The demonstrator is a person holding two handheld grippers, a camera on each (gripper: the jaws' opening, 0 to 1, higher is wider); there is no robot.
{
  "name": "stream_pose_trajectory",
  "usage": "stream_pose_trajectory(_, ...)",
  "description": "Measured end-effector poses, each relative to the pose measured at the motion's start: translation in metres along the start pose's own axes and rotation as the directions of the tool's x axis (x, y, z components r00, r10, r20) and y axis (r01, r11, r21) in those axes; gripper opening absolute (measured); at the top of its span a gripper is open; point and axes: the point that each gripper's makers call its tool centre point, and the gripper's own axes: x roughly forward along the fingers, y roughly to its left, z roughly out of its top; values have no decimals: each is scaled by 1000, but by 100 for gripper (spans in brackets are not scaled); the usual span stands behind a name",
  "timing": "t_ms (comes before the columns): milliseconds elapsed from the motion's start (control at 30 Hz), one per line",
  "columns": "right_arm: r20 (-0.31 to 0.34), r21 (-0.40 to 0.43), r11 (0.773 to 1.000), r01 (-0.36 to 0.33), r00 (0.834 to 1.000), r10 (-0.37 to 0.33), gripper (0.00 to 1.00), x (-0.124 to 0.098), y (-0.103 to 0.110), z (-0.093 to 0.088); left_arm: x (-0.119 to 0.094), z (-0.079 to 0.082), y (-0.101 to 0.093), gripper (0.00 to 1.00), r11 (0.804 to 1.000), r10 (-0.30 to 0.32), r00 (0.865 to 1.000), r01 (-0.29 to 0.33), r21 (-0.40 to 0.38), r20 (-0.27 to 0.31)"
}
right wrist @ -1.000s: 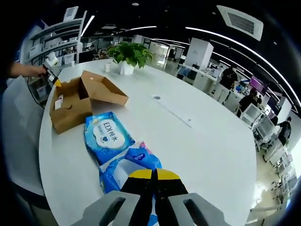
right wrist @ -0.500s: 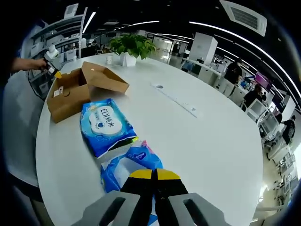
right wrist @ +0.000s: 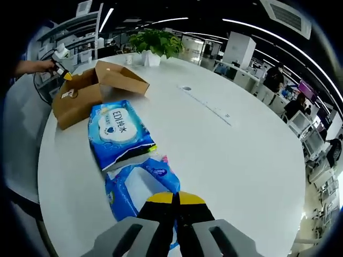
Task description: Operate the shoe box by opening the lid, removing the specified soft item, and placing it in the target area until the item is outside and the box remains undamaged.
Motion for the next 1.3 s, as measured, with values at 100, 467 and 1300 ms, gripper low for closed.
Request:
stream_pose_trajectory(100,-7,14,1000,14,1000,-14,0,0,-1,-1,0,0,0,3,1000,-1,1000,1,2,1)
stream_pose_trajectory(467,-7,153,984,94,996,-94,8,-18,-3,1,0,1,1,3,1000,-17,1000,17,-3,0)
stream_pose_trajectory(1300,-59,252,950,182,983,-173,29,-48,32,-44,0,-1,1,3,1000,-28,1000,28,-1,5)
